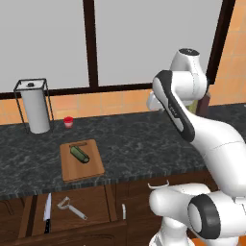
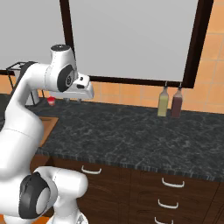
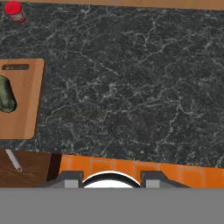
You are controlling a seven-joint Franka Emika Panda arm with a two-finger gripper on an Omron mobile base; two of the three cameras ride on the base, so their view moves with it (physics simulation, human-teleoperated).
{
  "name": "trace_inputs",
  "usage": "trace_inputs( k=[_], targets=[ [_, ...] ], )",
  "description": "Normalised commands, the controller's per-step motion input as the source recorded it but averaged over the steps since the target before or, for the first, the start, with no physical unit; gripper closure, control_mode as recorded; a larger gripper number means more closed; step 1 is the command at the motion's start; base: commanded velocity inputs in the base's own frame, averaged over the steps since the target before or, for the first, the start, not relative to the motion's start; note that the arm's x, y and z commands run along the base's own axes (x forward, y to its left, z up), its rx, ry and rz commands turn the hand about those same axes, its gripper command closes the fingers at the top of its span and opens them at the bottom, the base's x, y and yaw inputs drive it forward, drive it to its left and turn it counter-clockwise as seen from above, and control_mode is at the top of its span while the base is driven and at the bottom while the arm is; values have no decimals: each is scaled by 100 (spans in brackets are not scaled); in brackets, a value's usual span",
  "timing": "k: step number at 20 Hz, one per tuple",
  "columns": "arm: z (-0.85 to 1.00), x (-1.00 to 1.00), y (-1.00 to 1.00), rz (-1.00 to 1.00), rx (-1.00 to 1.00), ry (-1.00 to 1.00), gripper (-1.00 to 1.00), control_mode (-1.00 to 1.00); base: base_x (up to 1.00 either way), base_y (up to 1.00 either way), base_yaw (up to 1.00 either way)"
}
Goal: Place the appropriate cutting tool for cutting the cucumber skin on the cutting board.
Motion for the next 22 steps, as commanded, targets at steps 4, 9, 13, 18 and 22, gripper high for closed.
trace_inputs(
  k=[4,9,13,18,22],
  targets=[
    [-3,-29,14,2,-1,-1,-100,-100,0,0,0],
    [-31,-100,95,5,-10,-2,-100,-100,0,0,0],
    [-39,-100,100,0,-14,0,-100,-100,0,0,0],
    [-69,-94,100,0,-13,0,-100,-100,0,0,0],
    [-61,-43,100,0,-3,2,-100,-100,0,0,0]
  ],
)
